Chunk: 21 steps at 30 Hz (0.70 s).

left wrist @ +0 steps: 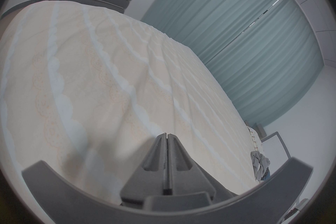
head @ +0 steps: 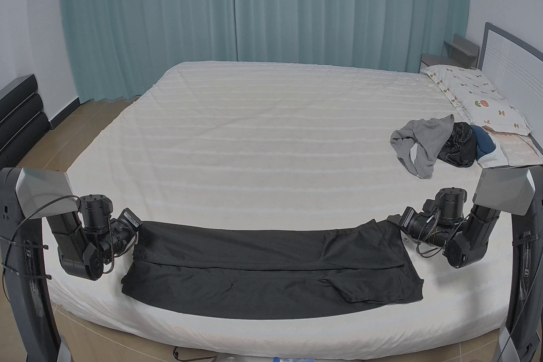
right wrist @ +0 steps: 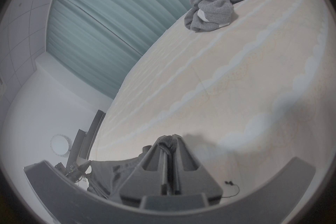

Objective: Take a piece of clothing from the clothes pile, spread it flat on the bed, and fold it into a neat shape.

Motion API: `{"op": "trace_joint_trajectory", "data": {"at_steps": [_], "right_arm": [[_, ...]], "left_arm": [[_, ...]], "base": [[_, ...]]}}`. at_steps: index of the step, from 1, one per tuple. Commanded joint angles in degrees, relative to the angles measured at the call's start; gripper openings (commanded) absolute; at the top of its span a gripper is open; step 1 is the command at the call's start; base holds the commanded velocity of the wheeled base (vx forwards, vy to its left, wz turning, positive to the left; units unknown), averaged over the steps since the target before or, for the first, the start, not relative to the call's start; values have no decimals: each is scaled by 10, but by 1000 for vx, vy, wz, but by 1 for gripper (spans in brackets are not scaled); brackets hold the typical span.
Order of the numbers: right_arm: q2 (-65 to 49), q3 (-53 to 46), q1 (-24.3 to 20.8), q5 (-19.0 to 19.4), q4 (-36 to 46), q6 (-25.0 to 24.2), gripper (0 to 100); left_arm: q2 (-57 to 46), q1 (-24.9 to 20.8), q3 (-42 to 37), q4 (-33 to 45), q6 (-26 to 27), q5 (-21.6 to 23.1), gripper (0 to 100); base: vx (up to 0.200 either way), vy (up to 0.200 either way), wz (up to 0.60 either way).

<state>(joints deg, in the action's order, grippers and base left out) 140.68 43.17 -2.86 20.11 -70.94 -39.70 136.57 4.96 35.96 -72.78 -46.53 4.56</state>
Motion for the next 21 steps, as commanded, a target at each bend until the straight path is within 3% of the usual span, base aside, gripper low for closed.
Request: {"op": "trace_joint_trajectory", "data": {"at_steps": [1, 15, 16, 19, 20, 21], "right_arm": [[4, 9, 2, -5, -3, -5, 0], [5, 6, 6, -10, -3, -8, 0], [5, 5, 6, -10, -3, -8, 100], [1, 3, 6, -10, -5, -9, 100], [-1, 3, 6, -10, -5, -9, 100], [-3, 2, 7, -10, -6, -10, 100]], "left_arm": [[5, 4, -1, -2, -1, 0, 0], [3, 12, -3, -1, -1, 0, 0], [3, 11, -5, 0, -1, 0, 0], [-1, 9, -12, 0, -1, 2, 0], [-1, 9, -12, 0, -1, 2, 100], [-1, 9, -13, 0, -1, 2, 100]], "base": [[0, 0, 0], [0, 0, 0], [0, 0, 0], [0, 0, 0], [0, 0, 0], [0, 0, 0]]}}
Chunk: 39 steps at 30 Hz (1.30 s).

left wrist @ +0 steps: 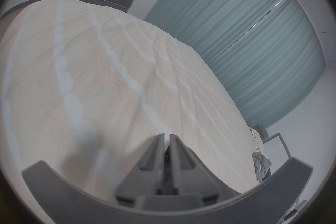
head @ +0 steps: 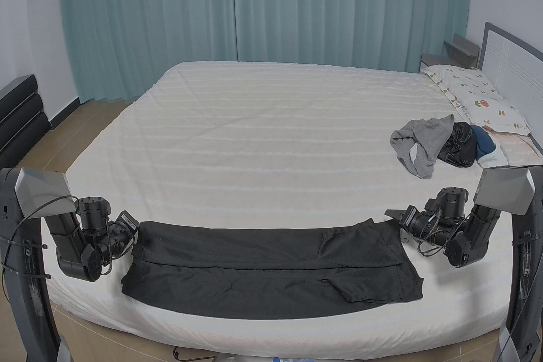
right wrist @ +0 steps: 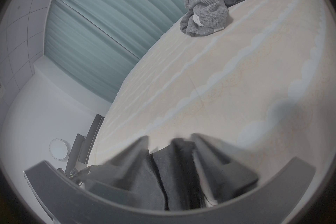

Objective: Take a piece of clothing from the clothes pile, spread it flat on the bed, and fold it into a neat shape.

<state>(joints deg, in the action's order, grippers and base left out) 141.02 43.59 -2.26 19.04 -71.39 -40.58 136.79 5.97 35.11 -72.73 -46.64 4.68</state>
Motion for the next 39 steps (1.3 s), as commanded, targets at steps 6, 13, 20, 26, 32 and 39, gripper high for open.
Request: {"op": "trace_joint_trajectory", "data": {"at_steps": [6, 13, 20, 26, 32, 39], "right_arm": [[-76, -53, 6, 1, -34, -35, 100], [-138, -120, -25, -1, -31, -56, 100], [-239, -244, -57, -6, -35, -63, 100], [-261, -320, -107, -7, -38, -124, 100], [-219, -305, -151, -27, -44, -179, 100], [-160, -275, -221, -120, -45, -189, 100]], "left_arm": [[-21, 3, -35, -3, 0, 0, 100], [-108, 4, -148, -27, -36, 15, 100], [-111, 14, -175, -39, -38, 17, 100], [-109, 7, -183, -39, -37, 21, 100], [-106, 8, -179, -39, -37, 38, 100], [-86, 10, -174, -40, -38, 38, 100]], "base": [[0, 0, 0], [0, 0, 0], [-114, 0, 0], [-167, 0, 0], [0, 0, 0], [0, 0, 0]]}}
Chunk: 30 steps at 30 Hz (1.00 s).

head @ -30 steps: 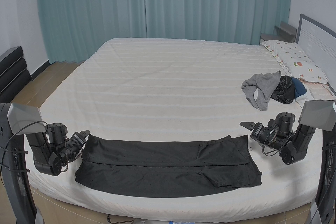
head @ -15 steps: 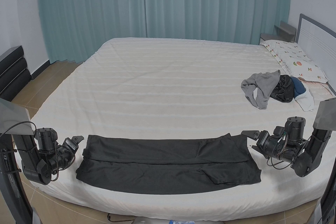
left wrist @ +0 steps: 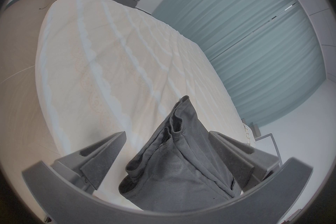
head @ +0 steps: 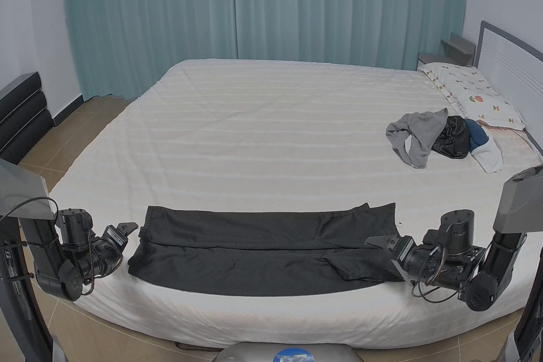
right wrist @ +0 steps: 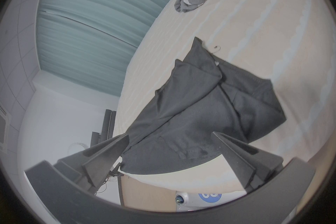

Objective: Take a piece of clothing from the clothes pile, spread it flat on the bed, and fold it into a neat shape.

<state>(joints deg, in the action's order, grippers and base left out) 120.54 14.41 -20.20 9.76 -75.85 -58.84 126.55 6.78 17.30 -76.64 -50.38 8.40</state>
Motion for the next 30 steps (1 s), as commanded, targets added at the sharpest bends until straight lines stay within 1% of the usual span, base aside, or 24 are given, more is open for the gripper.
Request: {"op": "trace_joint_trajectory", "data": {"at_steps": [1, 6, 11, 15, 19, 25, 26, 29, 30], "right_arm": [[45, 17, -46, -31, 0, -9, 100], [42, 18, -48, -35, 5, -27, 100], [41, 16, -48, -64, 6, -27, 100], [24, 6, -41, -76, 6, -27, 100], [-5, -22, -27, -84, 8, -23, 100], [-7, -30, -25, -91, 10, -19, 100], [-6, -29, -19, -106, 19, -11, 100], [-2, -26, -10, -109, 20, -3, 100], [0, -25, 0, -109, 19, -1, 100]], "left_arm": [[18, 2, 4, -1, -1, 1, 100], [21, 1, 6, -1, -1, 1, 100], [26, 1, 8, -1, 0, 1, 100], [26, 2, 8, -1, 0, 1, 100], [27, 1, 9, -1, 0, 1, 100], [27, 1, 9, -1, 0, 1, 100], [27, 2, 9, -1, 0, 1, 100], [27, 1, 9, -1, 1, 1, 100], [27, 1, 9, -1, 1, 1, 100]], "base": [[0, 0, 0], [0, 0, 0], [0, 0, 0], [0, 0, 0], [0, 0, 0], [0, 0, 0], [0, 0, 0], [0, 0, 0], [0, 0, 0]]}}
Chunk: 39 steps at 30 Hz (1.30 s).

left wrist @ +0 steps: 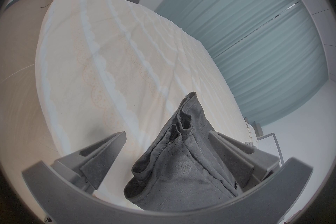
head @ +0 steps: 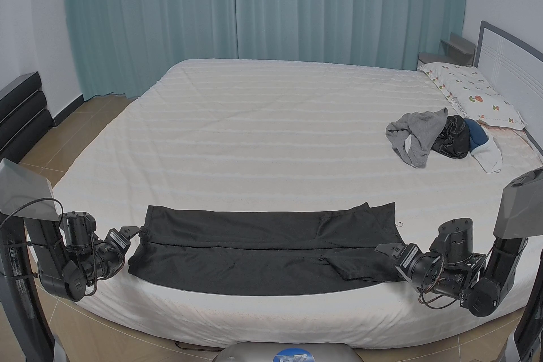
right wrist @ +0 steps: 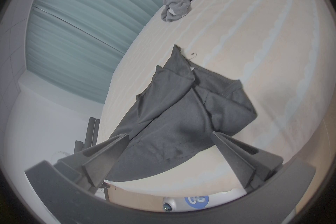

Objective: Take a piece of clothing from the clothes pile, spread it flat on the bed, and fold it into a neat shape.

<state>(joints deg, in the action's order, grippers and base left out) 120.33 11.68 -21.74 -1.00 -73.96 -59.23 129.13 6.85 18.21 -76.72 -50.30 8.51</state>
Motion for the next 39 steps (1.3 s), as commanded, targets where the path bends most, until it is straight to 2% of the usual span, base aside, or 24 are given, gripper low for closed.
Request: {"op": "trace_joint_trajectory", "data": {"at_steps": [1, 4, 17, 18, 39], "right_arm": [[3, 5, 23, -1, 0, 4, 100], [10, 9, 37, 0, 0, 7, 100], [53, 24, 34, 13, -5, 7, 100], [53, 24, 34, 13, -5, 7, 0], [24, -13, 48, 12, 1, 47, 0]], "left_arm": [[2, 0, 0, 0, 0, 0, 100], [2, 0, 0, 0, 0, 0, 100], [2, 0, 2, 0, 0, 0, 100], [2, 0, 2, 0, 0, 0, 100], [3, 1, 3, 0, -1, -1, 100]], "base": [[0, 0, 0], [0, 0, 0], [0, 0, 0], [0, 0, 0], [0, 0, 0]]}}
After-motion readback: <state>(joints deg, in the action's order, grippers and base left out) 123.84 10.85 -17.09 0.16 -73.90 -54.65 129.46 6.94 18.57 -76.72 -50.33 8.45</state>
